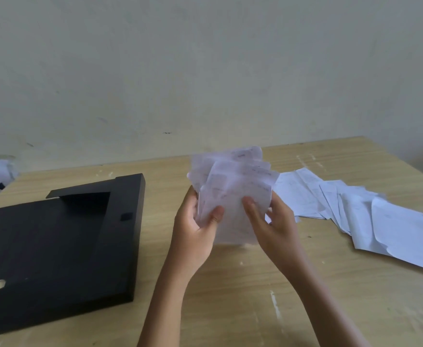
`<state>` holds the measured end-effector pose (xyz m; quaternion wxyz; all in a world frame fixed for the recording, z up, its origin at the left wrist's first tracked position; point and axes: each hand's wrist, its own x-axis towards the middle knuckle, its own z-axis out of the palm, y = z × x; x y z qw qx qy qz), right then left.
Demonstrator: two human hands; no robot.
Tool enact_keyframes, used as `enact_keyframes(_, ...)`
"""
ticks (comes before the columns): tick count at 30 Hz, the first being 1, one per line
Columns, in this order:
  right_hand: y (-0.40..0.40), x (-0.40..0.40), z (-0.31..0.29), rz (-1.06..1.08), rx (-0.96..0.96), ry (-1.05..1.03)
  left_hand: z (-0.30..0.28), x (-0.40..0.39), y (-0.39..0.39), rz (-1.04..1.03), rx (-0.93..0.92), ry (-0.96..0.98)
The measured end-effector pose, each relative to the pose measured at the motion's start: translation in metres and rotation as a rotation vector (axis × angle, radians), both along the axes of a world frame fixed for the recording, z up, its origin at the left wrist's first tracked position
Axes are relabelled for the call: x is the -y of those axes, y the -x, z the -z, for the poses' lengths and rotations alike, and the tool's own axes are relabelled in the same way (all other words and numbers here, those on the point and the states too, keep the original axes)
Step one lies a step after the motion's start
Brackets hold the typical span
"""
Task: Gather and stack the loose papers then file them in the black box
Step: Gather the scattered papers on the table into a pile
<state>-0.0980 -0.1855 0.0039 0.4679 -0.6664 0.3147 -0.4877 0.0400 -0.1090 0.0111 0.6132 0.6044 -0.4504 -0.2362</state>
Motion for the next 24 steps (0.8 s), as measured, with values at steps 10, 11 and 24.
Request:
enact_keyframes(10,-0.012,-0.008,-0.013,-0.088,-0.015,0.045,0.006,0.005,-0.001,0.031,-0.063,-0.096)
enact_keyframes(11,-0.012,-0.007,-0.011,-0.112,-0.018,-0.005,0.008,0.005,-0.002,0.033,-0.054,-0.137)
enact_keyframes(24,0.014,0.021,-0.07,0.075,-0.145,0.233,0.005,0.008,-0.005,-0.038,-0.186,0.055)
